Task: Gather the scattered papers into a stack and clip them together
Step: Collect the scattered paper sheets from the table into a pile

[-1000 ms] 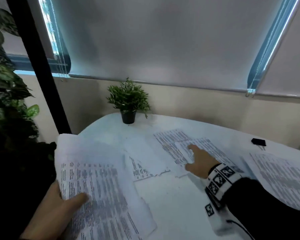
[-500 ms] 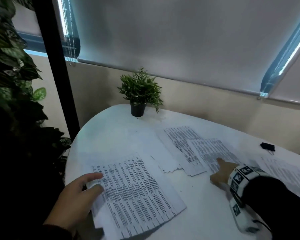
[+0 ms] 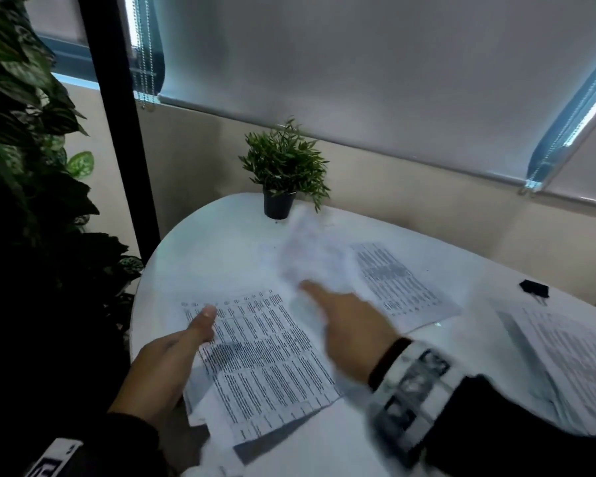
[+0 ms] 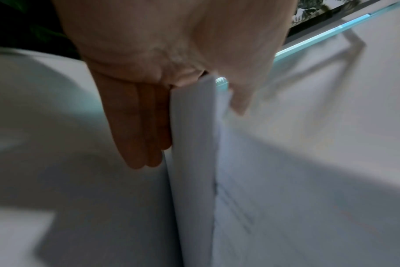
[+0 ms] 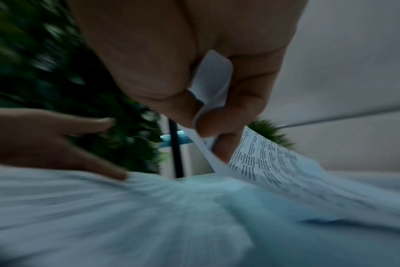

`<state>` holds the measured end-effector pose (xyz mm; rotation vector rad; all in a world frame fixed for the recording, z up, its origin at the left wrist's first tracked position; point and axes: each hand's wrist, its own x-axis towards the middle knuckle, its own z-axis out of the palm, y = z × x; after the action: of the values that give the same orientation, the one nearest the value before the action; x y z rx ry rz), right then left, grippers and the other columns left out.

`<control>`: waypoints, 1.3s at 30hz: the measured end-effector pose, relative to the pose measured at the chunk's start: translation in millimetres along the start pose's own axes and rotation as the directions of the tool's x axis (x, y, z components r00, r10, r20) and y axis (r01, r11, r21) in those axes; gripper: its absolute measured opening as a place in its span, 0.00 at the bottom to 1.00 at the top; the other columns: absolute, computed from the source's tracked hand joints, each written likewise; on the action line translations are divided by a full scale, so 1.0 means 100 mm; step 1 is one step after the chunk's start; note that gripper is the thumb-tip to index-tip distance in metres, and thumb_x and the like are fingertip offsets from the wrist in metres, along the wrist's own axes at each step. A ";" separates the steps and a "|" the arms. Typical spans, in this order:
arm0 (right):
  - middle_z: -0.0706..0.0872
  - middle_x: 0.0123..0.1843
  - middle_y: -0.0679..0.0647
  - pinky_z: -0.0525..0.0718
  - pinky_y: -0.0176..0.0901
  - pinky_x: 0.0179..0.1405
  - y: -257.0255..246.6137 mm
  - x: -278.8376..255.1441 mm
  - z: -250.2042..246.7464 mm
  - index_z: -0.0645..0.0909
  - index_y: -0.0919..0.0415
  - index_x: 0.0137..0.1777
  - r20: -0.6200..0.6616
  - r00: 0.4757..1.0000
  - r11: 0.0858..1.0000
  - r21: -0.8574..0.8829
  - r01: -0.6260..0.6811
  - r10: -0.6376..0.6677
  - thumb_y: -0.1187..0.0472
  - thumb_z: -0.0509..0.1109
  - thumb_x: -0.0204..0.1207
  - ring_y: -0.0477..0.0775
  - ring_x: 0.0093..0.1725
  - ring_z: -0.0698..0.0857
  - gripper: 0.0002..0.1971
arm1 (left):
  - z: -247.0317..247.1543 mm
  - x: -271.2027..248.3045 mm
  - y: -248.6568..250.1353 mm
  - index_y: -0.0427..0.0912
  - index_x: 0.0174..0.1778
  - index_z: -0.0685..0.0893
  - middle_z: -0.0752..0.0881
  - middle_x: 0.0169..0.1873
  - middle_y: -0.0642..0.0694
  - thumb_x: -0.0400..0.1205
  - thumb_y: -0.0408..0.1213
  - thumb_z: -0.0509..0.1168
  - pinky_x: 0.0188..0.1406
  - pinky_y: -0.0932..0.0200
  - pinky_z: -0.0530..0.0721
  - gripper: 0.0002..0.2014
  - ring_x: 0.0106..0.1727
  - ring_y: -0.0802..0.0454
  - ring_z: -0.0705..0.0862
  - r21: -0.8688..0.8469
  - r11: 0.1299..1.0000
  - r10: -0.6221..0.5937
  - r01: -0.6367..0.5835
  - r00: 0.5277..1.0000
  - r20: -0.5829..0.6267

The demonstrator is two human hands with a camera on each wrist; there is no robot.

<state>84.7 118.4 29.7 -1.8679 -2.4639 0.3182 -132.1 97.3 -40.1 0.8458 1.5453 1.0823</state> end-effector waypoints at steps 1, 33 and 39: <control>0.84 0.63 0.55 0.82 0.52 0.58 -0.27 -0.05 0.06 0.56 0.38 0.78 0.041 0.993 0.991 0.077 0.109 -0.112 0.71 0.59 0.76 0.60 0.58 0.83 0.36 | 0.02 -0.02 0.01 0.47 0.36 0.93 0.90 0.49 0.47 0.54 0.77 0.71 0.67 0.43 0.77 0.35 0.58 0.42 0.85 -0.012 1.000 -0.028 0.029 0.999 0.026; 0.85 0.52 0.59 0.73 0.48 0.37 -0.62 0.06 -0.08 0.65 0.51 0.70 0.061 0.975 0.957 -0.189 0.219 -0.212 0.69 0.62 0.72 0.65 0.49 0.85 0.27 | -0.19 -0.02 0.13 0.45 0.40 0.92 0.87 0.50 0.51 0.65 0.76 0.62 0.63 0.51 0.77 0.35 0.55 0.47 0.83 0.061 0.998 0.015 -0.016 1.000 0.012; 0.82 0.65 0.57 0.76 0.48 0.55 -1.01 -0.01 0.07 0.66 0.50 0.73 0.333 0.795 0.861 0.244 0.447 -0.507 0.50 0.67 0.78 0.61 0.60 0.82 0.24 | -0.31 -0.01 0.09 0.36 0.34 0.88 0.90 0.33 0.37 0.73 0.38 0.76 0.51 0.40 0.86 0.08 0.39 0.38 0.89 0.173 0.983 0.079 -0.057 0.989 -0.124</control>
<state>-11.7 90.0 40.9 -1.1361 -2.9427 0.8918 -162.3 92.5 -28.7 0.9651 1.7479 1.0850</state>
